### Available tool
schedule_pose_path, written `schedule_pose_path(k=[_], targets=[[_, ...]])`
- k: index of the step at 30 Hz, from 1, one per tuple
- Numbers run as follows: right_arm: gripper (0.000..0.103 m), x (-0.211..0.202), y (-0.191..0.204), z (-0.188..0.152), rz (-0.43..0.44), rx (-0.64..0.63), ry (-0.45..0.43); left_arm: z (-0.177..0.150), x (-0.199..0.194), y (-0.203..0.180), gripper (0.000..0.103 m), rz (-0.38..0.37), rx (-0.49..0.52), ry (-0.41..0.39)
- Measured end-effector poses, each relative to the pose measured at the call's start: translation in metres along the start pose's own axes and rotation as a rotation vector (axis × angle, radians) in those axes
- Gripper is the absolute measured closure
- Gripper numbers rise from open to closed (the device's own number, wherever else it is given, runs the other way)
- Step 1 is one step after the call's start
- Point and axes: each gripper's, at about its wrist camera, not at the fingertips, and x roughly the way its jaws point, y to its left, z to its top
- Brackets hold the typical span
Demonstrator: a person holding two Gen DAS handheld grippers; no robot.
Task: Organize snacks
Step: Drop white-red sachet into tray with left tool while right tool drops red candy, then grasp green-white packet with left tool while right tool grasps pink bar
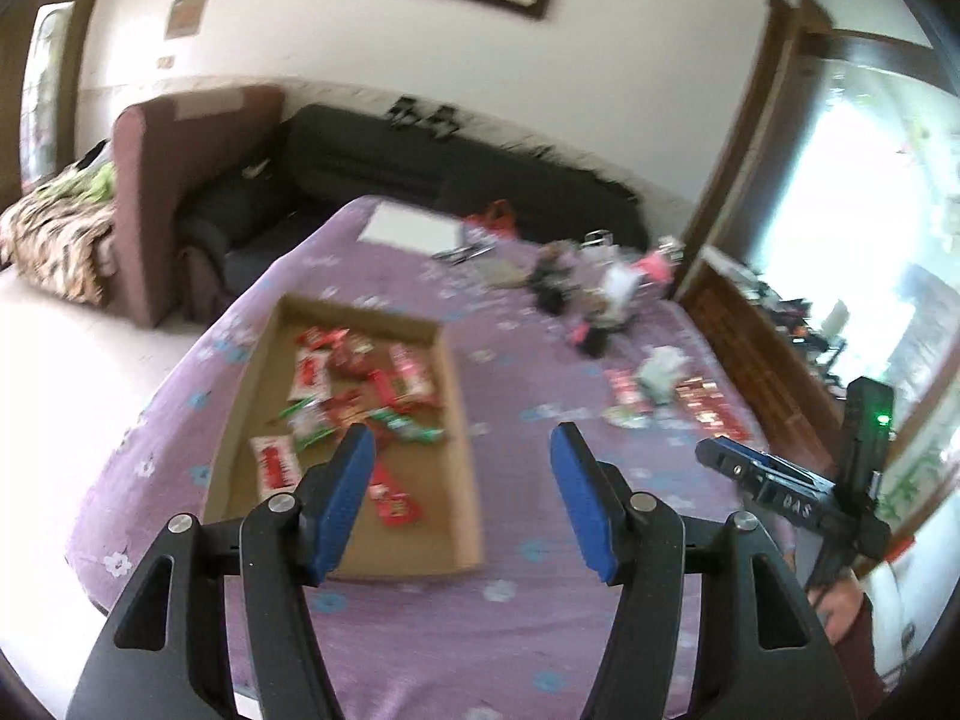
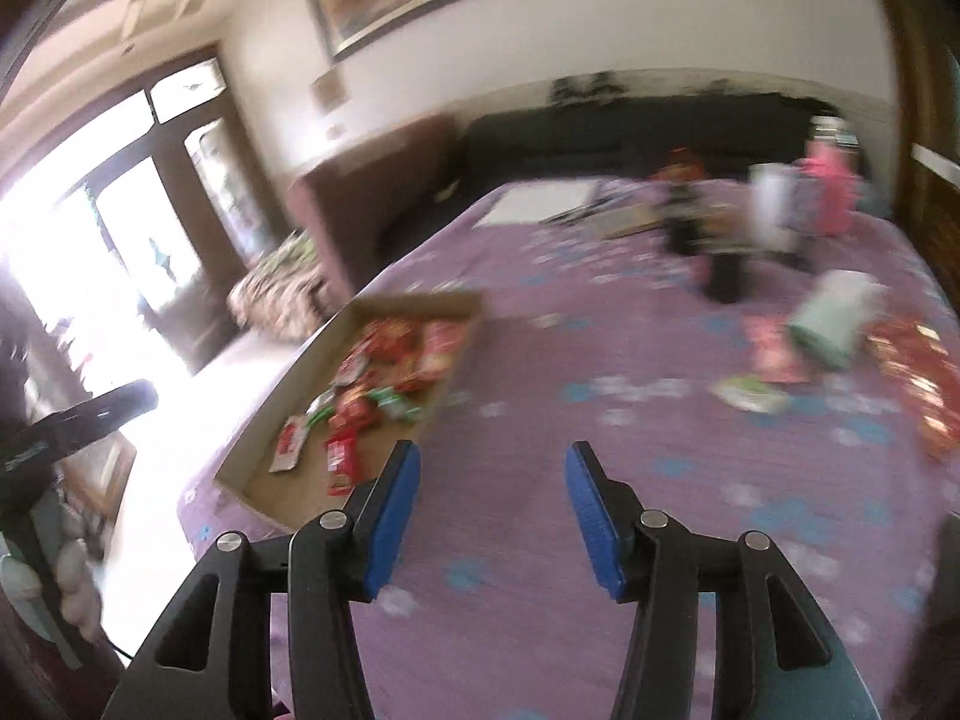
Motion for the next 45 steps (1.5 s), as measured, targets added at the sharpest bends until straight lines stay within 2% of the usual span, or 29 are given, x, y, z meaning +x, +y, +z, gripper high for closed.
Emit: schedule_pose_path(k=[5,10,14,17,19,20,21,22,24,27,29,32,35,37,40,45], targets=[[0.048,-0.102,-0.049,0.011,-0.123,0.058,-0.129,0.019,-0.041,-0.030,0.043,-0.082,0.044,-0.033],[0.045,-0.199,-0.066,0.034,-0.225,0.057,-0.249,0.049,-0.087,-0.056,0.043,-0.078,0.099,-0.109],[0.045,-0.270,-0.054,0.077,-0.347,-0.006,-0.359,0.098,-0.130,-0.069,0.043,-0.016,0.136,-0.192],[0.044,-0.313,-0.048,0.118,-0.397,-0.022,-0.415,0.144,-0.163,-0.074,0.043,0.075,0.144,-0.279],[0.040,-0.336,-0.044,0.149,-0.442,-0.017,-0.445,0.180,-0.181,-0.071,0.042,0.144,0.109,-0.336],[0.038,-0.342,-0.043,0.162,-0.459,-0.013,-0.453,0.196,-0.186,-0.070,0.039,0.188,0.100,-0.358],[0.035,-0.346,-0.041,0.174,-0.471,-0.007,-0.457,0.206,-0.187,-0.068,0.029,0.222,0.100,-0.369],[0.030,-0.346,-0.041,0.188,-0.477,-0.001,-0.448,0.219,-0.185,-0.066,0.023,0.263,0.098,-0.376],[0.024,-0.329,-0.043,0.204,-0.475,-0.002,-0.399,0.225,-0.172,-0.057,0.023,0.291,0.063,-0.373],[0.023,-0.276,-0.055,0.202,-0.458,0.000,-0.319,0.205,-0.129,-0.044,0.023,0.227,0.038,-0.308],[0.023,-0.219,-0.074,0.188,-0.404,0.010,-0.221,0.173,-0.085,-0.040,0.023,0.169,0.052,-0.220],[0.023,-0.111,-0.105,0.156,-0.380,0.036,-0.043,0.124,-0.027,-0.043,0.023,0.093,0.086,-0.097],[0.030,-0.012,-0.132,0.114,-0.364,0.073,0.083,0.067,0.036,-0.050,0.023,-0.005,0.127,0.036],[0.044,0.046,-0.144,0.090,-0.332,0.102,0.157,0.042,0.065,-0.053,0.023,-0.055,0.127,0.091],[0.044,0.107,-0.156,0.075,-0.330,0.130,0.214,0.013,0.104,-0.056,0.023,-0.094,0.119,0.146],[0.042,0.179,-0.176,0.078,-0.389,0.133,0.252,-0.009,0.138,-0.052,0.023,-0.067,0.157,0.192]])
